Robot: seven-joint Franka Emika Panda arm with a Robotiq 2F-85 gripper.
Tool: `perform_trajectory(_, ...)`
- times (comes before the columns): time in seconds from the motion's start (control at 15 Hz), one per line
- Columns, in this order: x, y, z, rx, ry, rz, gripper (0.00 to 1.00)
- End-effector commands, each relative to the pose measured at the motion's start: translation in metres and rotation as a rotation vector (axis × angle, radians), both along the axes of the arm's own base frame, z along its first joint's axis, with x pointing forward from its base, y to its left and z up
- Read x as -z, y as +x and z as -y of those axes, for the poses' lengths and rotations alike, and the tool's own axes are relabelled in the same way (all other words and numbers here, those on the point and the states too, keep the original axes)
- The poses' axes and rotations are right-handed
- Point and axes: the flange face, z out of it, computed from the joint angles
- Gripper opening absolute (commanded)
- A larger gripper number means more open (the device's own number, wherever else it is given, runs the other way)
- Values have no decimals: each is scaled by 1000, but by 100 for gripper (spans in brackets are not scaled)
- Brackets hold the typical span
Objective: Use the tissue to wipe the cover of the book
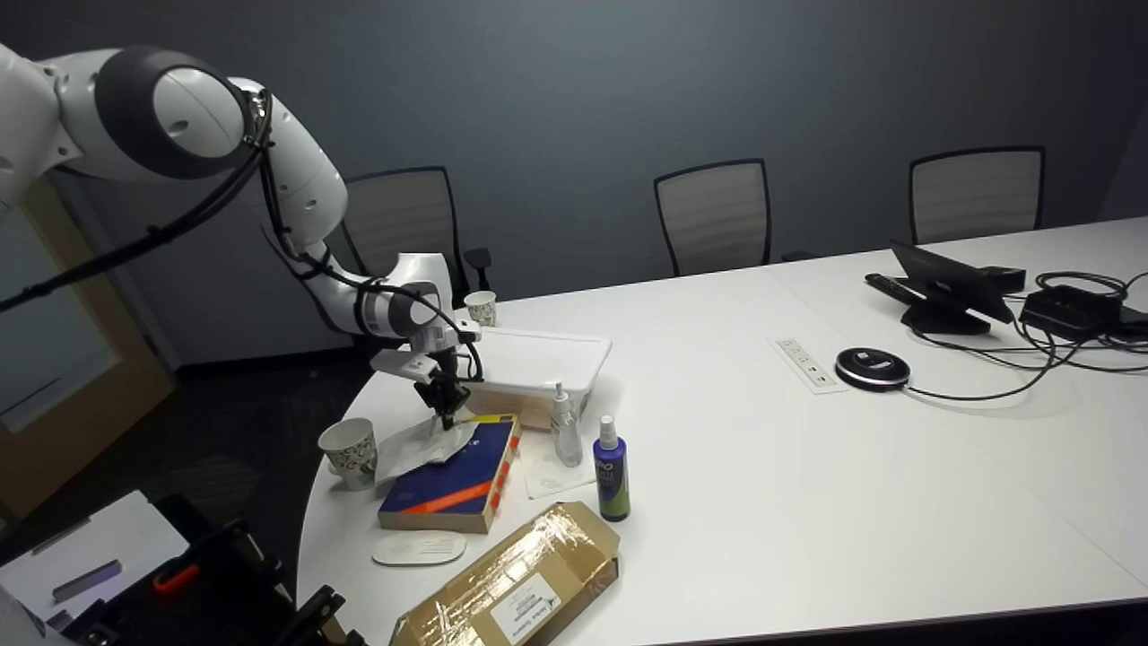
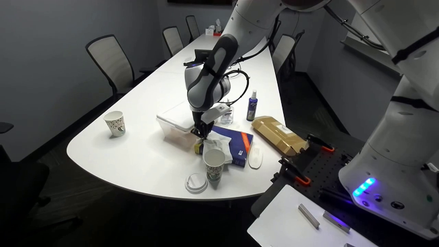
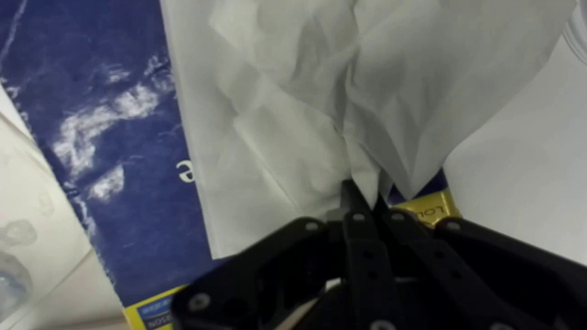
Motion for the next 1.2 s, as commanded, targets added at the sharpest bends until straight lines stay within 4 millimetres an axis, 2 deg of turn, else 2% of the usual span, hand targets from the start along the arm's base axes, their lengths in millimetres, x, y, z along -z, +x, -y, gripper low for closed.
perform_trajectory(0.0, -2, 13, 19, 11, -35, 34, 1)
perform_trajectory(0.4, -10, 22, 88, 112, -85, 79, 1)
perform_trajectory(0.53, -10, 21, 104, 140, -90, 81, 1)
perform_trajectory(0.67, -13, 15, 108, 156, -80, 39, 1)
perform_trajectory(0.8, -18, 7, 102, 144, -63, 1, 1)
perform_trajectory(1.13, -28, -19, 65, 85, -24, -84, 1)
